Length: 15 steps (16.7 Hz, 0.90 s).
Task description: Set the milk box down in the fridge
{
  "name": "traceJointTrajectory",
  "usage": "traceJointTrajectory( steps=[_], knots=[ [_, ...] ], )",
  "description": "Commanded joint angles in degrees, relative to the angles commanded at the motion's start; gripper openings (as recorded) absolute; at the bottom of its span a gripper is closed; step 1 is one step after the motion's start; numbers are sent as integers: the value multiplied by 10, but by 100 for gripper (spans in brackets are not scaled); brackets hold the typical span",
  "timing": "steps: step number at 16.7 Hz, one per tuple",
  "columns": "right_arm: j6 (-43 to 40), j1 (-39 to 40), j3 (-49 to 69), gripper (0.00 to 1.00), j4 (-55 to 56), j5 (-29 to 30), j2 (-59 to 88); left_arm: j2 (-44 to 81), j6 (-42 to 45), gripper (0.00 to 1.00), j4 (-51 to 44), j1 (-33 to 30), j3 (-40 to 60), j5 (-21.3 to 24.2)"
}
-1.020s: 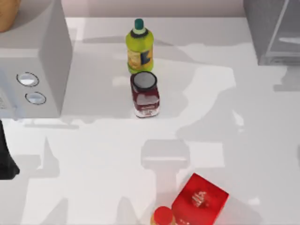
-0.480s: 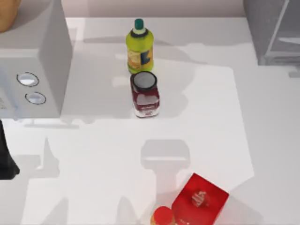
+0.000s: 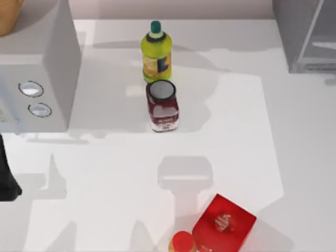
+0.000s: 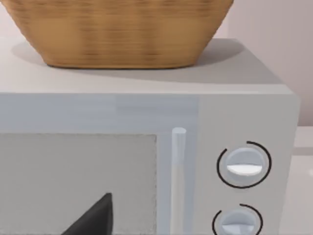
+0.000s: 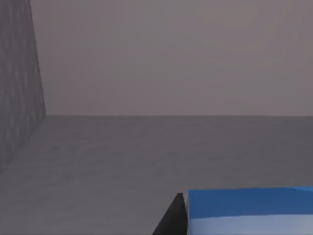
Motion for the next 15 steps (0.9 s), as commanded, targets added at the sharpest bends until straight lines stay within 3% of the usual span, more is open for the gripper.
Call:
traceJointTrajectory(
  steps=[15],
  knots=[
    [-2, 32, 362, 0, -212, 34, 150, 0, 0, 100, 0, 0, 0, 0]
  ],
)
